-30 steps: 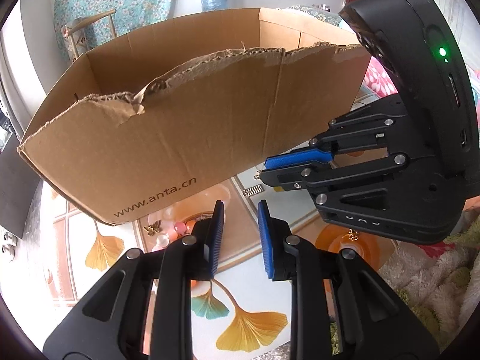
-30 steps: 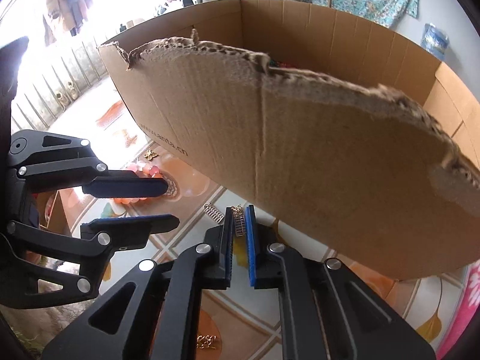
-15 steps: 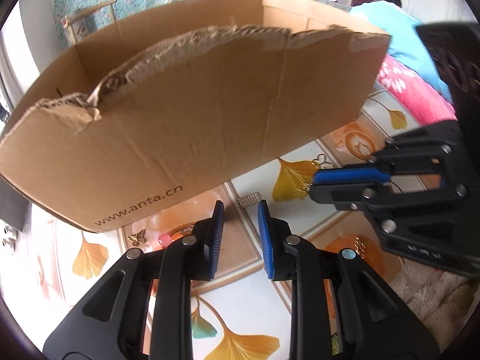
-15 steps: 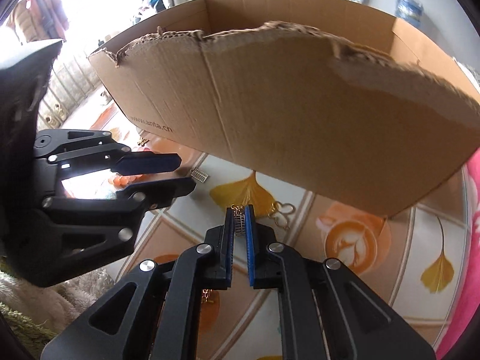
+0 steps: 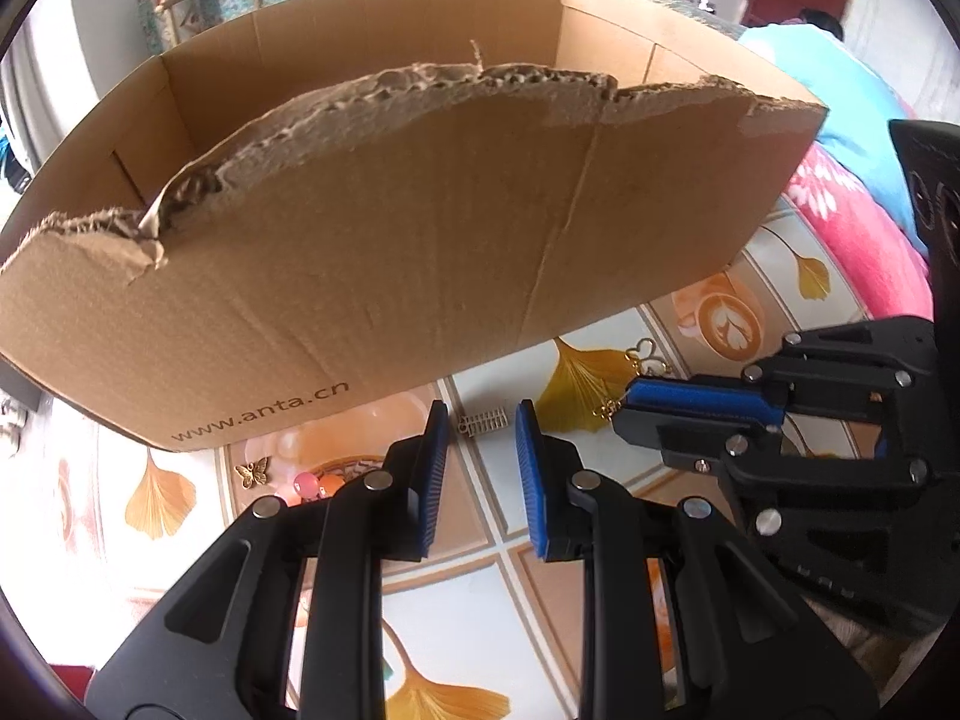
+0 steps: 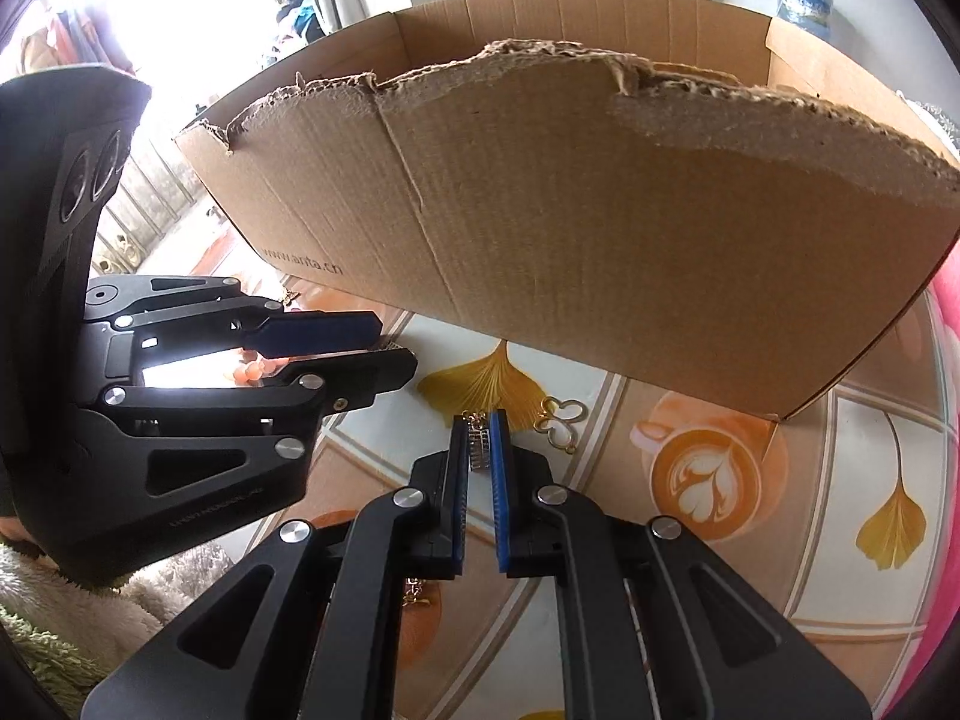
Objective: Organize jewelry
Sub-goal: 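Close the right tool on the dangling gold earring while the left tool closes on a small gold piece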
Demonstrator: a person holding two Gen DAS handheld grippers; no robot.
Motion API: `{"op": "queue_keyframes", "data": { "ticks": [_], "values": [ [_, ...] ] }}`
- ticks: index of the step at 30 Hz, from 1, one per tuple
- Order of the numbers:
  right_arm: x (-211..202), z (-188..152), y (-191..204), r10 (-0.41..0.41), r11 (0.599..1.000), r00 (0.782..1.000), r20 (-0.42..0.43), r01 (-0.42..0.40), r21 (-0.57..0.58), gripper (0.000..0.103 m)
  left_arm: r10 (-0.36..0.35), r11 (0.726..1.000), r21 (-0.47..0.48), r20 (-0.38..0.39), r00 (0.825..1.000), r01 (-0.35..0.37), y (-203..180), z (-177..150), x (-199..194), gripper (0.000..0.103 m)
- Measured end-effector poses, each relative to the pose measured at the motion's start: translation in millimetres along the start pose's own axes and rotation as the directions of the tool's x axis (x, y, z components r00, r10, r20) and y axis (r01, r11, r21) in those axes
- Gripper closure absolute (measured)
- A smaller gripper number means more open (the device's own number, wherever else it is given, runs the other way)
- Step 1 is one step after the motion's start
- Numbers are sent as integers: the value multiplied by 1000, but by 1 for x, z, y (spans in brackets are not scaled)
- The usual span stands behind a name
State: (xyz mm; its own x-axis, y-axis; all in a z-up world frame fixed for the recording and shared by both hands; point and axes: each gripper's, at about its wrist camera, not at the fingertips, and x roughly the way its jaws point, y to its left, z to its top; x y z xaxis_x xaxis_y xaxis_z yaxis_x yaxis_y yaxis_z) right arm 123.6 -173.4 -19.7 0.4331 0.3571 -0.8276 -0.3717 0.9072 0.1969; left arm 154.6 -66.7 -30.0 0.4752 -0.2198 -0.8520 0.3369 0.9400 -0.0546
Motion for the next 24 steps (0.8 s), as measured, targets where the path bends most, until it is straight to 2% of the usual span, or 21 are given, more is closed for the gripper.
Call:
{"op": "queue_keyframes", "data": {
  "ticks": [4, 10, 24],
  "values": [
    [3, -1, 4, 3, 1000, 1000, 5, -3, 5, 95, 43, 999, 32, 5, 999, -43, -10, 1, 2, 83],
    [3, -3, 4, 7, 1000, 1000, 14, -8, 9, 95, 45, 998, 37, 3, 999, -46, -17, 2, 3, 88],
    [0, -6, -12, 45, 998, 999, 23, -46, 45, 96, -4, 1000, 20, 8, 1000, 4, 1, -1, 0, 89]
  ]
}}
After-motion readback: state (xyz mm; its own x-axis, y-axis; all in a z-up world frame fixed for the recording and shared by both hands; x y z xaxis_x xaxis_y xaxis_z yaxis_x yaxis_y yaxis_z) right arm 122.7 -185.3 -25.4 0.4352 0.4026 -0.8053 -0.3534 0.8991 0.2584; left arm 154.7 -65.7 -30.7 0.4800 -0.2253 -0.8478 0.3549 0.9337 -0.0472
